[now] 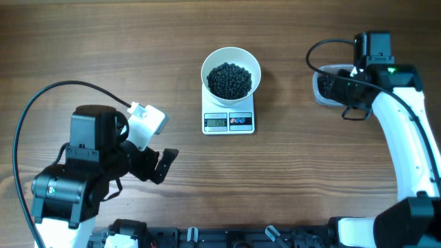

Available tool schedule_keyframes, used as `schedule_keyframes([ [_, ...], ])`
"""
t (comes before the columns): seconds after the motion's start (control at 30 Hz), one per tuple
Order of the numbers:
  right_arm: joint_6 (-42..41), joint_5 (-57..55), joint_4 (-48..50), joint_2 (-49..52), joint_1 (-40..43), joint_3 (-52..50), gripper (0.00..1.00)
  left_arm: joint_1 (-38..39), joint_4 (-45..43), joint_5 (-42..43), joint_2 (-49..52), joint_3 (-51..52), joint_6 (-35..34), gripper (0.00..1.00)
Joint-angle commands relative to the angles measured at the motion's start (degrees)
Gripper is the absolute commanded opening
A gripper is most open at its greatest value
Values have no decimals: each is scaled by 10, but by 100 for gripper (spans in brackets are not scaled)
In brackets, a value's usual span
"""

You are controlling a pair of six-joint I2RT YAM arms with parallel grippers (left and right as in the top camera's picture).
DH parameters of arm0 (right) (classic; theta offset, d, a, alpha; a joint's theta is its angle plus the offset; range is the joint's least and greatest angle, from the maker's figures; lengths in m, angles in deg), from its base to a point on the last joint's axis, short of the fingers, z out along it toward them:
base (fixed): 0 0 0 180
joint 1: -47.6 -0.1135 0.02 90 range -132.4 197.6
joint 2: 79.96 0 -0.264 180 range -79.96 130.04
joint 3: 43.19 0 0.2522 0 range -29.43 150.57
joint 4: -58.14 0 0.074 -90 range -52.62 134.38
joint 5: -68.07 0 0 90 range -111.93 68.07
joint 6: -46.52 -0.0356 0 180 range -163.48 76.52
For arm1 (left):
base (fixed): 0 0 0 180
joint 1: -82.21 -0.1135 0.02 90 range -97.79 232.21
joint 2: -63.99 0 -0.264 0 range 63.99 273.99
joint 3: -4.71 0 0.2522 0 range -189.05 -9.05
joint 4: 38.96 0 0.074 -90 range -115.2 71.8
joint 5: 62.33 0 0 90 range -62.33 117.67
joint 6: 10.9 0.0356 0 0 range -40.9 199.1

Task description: Scoop item into bowl and weigh 150g on scale

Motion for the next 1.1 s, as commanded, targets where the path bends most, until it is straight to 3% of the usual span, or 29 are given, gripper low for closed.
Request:
schedule_keyframes([
  [0.0,17,-26,34,23,1,-4,6,-4,-2,-2,-1,-9,12,100],
  [0.47,166,-52,47,40,-3,-4,5,-4,-2,-2,-1,-9,12,100],
  [0.83,262,-179,40,56,-20,-4,5,-4,-2,-2,-1,-9,12,100],
  [1.07,214,-191,38,54,-20,-3,4,-4,-2,-2,-1,-9,12,100],
])
